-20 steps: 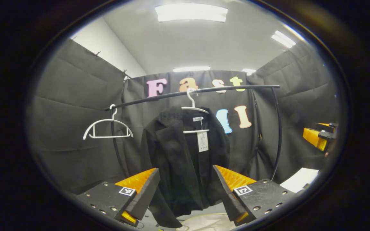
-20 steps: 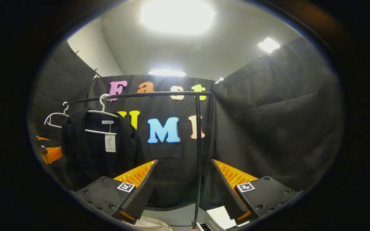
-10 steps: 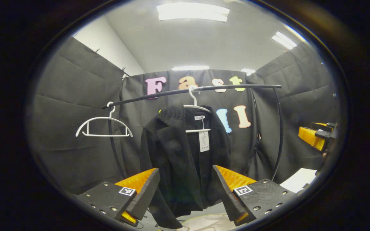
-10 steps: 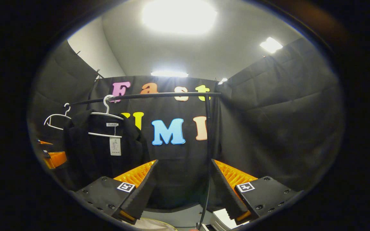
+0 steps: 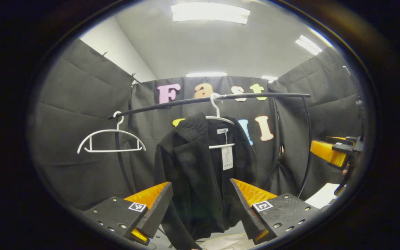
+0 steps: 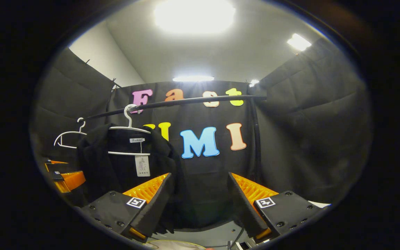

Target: Grasp the clothes on the hanger with both hands and then place them into the laundry hamper below.

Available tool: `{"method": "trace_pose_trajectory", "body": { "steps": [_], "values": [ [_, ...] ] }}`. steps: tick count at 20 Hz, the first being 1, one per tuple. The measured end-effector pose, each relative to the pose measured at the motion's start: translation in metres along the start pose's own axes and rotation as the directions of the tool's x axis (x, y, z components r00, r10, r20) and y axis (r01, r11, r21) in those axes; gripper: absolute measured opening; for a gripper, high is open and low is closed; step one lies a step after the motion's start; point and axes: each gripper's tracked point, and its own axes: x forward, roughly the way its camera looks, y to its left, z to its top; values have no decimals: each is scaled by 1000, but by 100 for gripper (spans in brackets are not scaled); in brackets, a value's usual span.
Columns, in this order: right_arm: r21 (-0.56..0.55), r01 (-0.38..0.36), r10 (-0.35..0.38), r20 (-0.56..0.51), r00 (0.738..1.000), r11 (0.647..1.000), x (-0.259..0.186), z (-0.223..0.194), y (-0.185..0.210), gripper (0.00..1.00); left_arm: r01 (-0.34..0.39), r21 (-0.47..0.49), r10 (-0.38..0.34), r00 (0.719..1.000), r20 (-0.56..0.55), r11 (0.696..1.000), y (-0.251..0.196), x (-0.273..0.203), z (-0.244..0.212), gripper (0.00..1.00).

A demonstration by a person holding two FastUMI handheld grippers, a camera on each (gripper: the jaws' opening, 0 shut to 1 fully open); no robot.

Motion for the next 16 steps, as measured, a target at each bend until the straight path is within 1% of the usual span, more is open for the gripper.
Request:
{"method": "trace_pose_trajectory", "body": {
  "steps": [2,3,4,5,7,9,10,13,14,15,16],
  "values": [
    [13,-46,47,-9,999,999,15,-3,11,97,-22,8,22,1000,11,1000,0,10,4,94],
    [17,-68,68,-13,998,998,23,-4,16,99,-37,14,37,999,16,999,0,16,6,94],
    [20,-90,90,-17,996,996,31,-6,19,97,-53,17,52,998,17,998,-1,23,7,94],
    [23,-114,115,-23,993,993,40,-8,23,99,-68,17,68,998,11,998,-3,29,6,94],
    [25,-152,153,-30,988,988,60,-12,27,97,-86,11,86,996,2,996,-9,40,5,94],
    [41,-193,195,-44,980,980,77,-18,33,96,-109,14,109,994,-7,994,-12,53,4,94],
    [51,-213,216,-50,975,976,86,-21,37,98,-123,14,123,992,-8,992,-13,59,4,94],
    [78,-264,270,-72,960,961,114,-30,48,96,-170,16,170,985,-4,985,-14,76,5,94],
    [84,-278,285,-81,955,957,122,-34,52,93,-185,19,185,983,-6,983,-14,81,3,94],
    [88,-293,301,-88,950,952,130,-37,56,97,-203,22,204,979,-6,979,-12,87,3,94],
    [92,-306,314,-95,945,948,138,-41,61,97,-218,22,218,976,-10,976,-11,92,2,94]
  ]
}}
